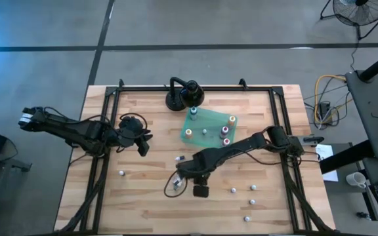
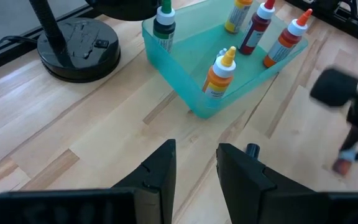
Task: Pick & Place food coloring
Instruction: Move the orange food coloring bottle to the bottom right of the table
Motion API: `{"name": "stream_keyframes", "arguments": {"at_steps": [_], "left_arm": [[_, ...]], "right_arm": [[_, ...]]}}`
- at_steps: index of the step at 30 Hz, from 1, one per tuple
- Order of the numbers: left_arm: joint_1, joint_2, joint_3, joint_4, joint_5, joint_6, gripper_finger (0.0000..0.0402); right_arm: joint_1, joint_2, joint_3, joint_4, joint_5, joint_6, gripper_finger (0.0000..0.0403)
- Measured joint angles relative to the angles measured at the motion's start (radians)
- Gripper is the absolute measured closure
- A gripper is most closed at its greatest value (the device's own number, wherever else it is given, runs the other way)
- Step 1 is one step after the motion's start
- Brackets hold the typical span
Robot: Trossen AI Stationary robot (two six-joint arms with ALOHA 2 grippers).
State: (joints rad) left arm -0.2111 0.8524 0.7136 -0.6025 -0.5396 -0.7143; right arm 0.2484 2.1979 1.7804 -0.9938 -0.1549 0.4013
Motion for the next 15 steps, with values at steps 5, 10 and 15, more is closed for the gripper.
{"name": "stream_keyframes", "arguments": {"at_steps": [5,10,15], "left_arm": [[0.000,0.000,0.000,0.000,0.000,0.000,0.0312],[0.000,0.000,0.000,0.000,0.000,0.000,0.0312],[0.000,0.000,0.000,0.000,0.000,0.000,0.0312]], "right_arm": [[-0.041,-0.001,0.042,-0.225,-0.137,0.213,0.0348],[-0.073,-0.001,-0.025,-0.301,-0.380,0.445,0.0348],[-0.075,-0.001,-0.120,-0.307,-0.547,0.547,0.0348]]}}
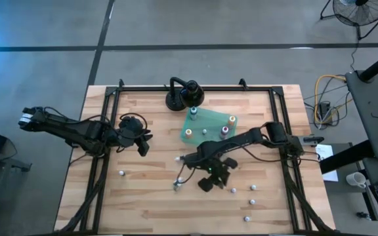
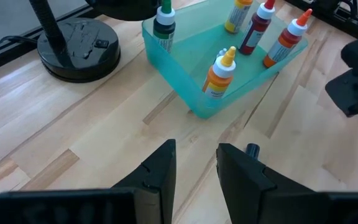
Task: Pick & Place food coloring
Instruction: Move the orange food coloring bottle to the bottom right of the table, then move the violet food coloring bottle to the middle left of the table
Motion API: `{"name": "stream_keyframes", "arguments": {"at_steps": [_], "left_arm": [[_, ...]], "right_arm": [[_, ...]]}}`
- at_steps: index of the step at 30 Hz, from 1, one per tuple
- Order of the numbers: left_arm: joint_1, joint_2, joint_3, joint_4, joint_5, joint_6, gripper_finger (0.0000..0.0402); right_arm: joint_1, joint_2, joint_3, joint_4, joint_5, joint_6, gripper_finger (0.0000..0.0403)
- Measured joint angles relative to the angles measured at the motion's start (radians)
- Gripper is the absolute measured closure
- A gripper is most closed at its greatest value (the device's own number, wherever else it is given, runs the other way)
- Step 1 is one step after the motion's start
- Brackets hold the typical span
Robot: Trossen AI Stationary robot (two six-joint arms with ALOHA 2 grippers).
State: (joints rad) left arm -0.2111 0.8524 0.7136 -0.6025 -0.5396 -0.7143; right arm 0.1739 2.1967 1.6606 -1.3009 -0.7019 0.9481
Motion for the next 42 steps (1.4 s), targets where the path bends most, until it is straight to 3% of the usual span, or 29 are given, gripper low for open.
{"name": "stream_keyframes", "arguments": {"at_steps": [6,17,31,42], "left_arm": [[0.000,0.000,0.000,0.000,0.000,0.000,0.0312],[0.000,0.000,0.000,0.000,0.000,0.000,0.0312],[0.000,0.000,0.000,0.000,0.000,0.000,0.0312],[0.000,0.000,0.000,0.000,0.000,0.000,0.0312]], "right_arm": [[-0.004,0.001,-0.088,0.001,-0.061,0.040,0.0348],[-0.032,0.002,-0.130,0.078,-0.026,0.046,0.0347],[-0.054,0.009,-0.131,0.111,-0.014,0.000,0.0284],[-0.053,-0.001,-0.110,0.159,0.202,-0.045,0.0255]]}}
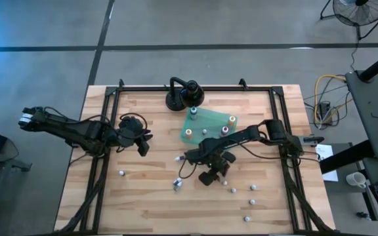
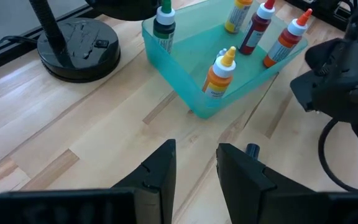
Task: Pick & Place food coloring
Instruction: Move the violet food coloring bottle to the middle left of the table
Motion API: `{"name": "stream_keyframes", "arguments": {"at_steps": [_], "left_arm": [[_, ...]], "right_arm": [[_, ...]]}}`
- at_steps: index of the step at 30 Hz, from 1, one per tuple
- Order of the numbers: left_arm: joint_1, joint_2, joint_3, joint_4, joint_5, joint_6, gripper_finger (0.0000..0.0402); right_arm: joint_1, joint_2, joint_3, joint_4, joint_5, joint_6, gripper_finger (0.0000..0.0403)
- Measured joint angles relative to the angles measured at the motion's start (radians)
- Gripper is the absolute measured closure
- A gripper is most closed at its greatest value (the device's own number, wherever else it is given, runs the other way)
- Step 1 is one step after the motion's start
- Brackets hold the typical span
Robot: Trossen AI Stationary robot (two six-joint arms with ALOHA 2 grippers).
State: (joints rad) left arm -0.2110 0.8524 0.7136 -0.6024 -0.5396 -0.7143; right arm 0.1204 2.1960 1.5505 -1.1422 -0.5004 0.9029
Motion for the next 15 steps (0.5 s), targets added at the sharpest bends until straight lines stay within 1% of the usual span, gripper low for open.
{"name": "stream_keyframes", "arguments": {"at_steps": [5,7,11,15], "left_arm": [[0.000,0.000,0.000,0.000,0.000,0.000,0.0312],[0.000,0.000,0.000,0.000,0.000,0.000,0.0312],[0.000,0.000,0.000,0.000,0.000,0.000,0.0312],[0.000,0.000,0.000,0.000,0.000,0.000,0.0312]], "right_arm": [[0.006,0.000,0.076,0.056,0.102,-0.045,0.0248],[0.011,0.000,0.124,0.074,0.172,-0.088,0.0248],[0.033,-0.001,0.241,0.100,0.329,-0.264,0.0248],[0.056,-0.002,0.339,0.151,0.472,-0.541,0.0248]]}}
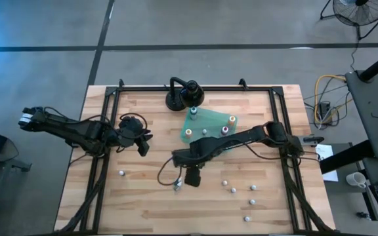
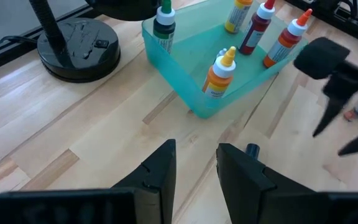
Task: Pick & Place food coloring
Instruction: Move the violet food coloring bottle to the middle left of the table
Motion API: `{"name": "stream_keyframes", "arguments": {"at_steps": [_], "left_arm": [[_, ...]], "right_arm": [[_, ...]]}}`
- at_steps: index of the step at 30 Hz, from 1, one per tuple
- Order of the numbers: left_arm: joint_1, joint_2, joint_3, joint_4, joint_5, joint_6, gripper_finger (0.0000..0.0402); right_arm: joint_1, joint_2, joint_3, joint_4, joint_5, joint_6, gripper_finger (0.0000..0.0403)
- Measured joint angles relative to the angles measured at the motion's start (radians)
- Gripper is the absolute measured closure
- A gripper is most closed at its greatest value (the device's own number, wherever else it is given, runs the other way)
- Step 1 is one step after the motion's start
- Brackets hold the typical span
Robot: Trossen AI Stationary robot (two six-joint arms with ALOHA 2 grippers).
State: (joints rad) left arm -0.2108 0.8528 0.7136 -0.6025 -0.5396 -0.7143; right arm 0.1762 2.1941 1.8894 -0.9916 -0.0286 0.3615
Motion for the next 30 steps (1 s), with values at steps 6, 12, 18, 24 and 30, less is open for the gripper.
{"name": "stream_keyframes", "arguments": {"at_steps": [6,12,18,24,30], "left_arm": [[0.000,0.000,0.000,0.000,0.000,0.000,0.0312],[0.000,0.000,0.000,0.000,0.000,0.000,0.0312],[0.000,0.000,0.000,0.000,0.000,0.000,0.0312],[0.000,0.000,0.000,0.000,0.000,0.000,0.0312],[0.000,0.000,0.000,0.000,0.000,0.000,0.0312]], "right_arm": [[0.004,0.000,0.085,0.165,0.041,-0.395,0.0251],[-0.013,0.000,0.086,0.320,0.057,-0.447,0.0256],[-0.036,0.001,0.067,0.315,0.059,-0.317,0.0251],[-0.039,0.000,0.033,0.317,0.059,-0.285,0.0248],[-0.039,0.001,-0.023,0.317,0.057,-0.240,0.0256]]}}
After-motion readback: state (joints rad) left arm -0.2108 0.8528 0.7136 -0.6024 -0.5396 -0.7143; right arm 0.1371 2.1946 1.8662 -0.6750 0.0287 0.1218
